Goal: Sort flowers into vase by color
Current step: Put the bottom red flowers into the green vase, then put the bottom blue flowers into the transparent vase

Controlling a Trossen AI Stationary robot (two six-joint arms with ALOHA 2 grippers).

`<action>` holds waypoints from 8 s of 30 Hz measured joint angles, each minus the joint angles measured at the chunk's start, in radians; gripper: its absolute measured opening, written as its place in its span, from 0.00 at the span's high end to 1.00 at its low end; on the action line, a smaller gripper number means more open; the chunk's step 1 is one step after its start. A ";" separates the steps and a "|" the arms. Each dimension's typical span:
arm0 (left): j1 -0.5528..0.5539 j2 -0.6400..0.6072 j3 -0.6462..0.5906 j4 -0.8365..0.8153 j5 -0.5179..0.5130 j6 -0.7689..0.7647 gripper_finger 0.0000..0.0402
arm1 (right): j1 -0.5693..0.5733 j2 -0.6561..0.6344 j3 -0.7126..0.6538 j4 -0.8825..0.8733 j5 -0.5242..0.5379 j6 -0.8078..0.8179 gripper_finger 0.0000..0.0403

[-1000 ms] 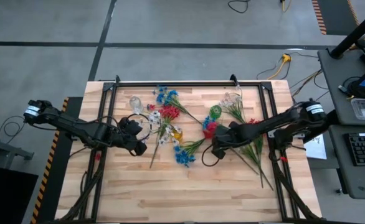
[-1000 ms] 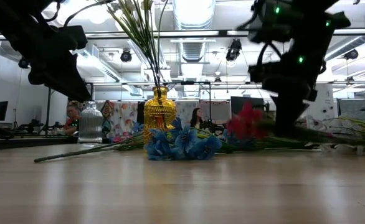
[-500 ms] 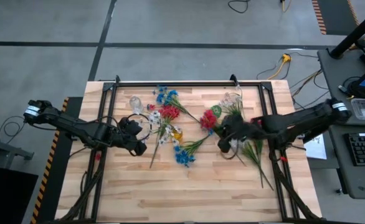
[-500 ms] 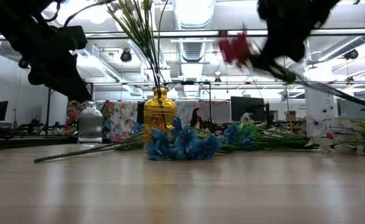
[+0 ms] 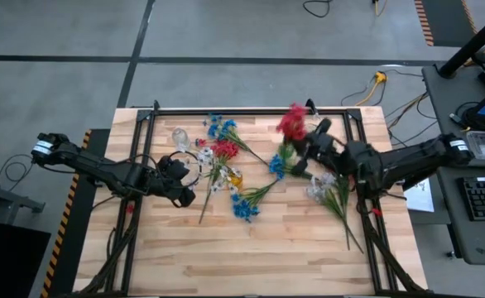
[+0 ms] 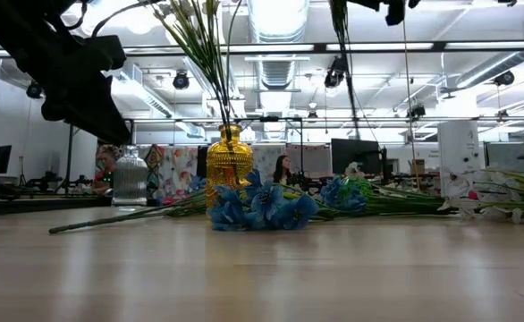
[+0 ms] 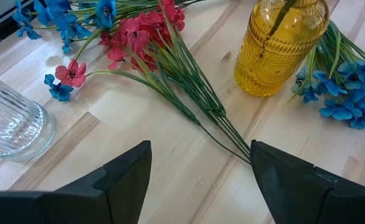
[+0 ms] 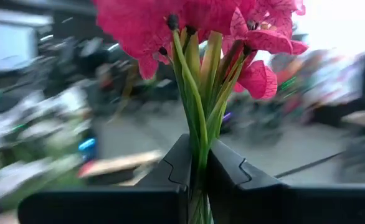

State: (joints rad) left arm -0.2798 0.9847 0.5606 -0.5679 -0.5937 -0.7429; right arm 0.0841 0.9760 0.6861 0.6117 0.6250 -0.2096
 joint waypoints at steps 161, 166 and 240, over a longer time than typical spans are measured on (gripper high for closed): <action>-0.601 0.177 -0.017 0.763 -0.218 0.030 0.36 | 0.091 0.367 0.095 -0.608 -0.815 0.039 0.95; -0.596 0.307 -0.017 1.150 -0.317 0.444 0.36 | 0.179 0.319 0.092 -0.514 -0.764 0.013 0.95; -0.572 0.624 0.428 1.699 -0.691 1.209 1.00 | 0.303 0.379 0.313 -0.287 -0.511 0.005 0.52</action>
State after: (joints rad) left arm -0.8522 1.6083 0.9886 1.1315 -1.2844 0.4662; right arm 0.3866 1.3548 0.9993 0.3243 0.1144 -0.2043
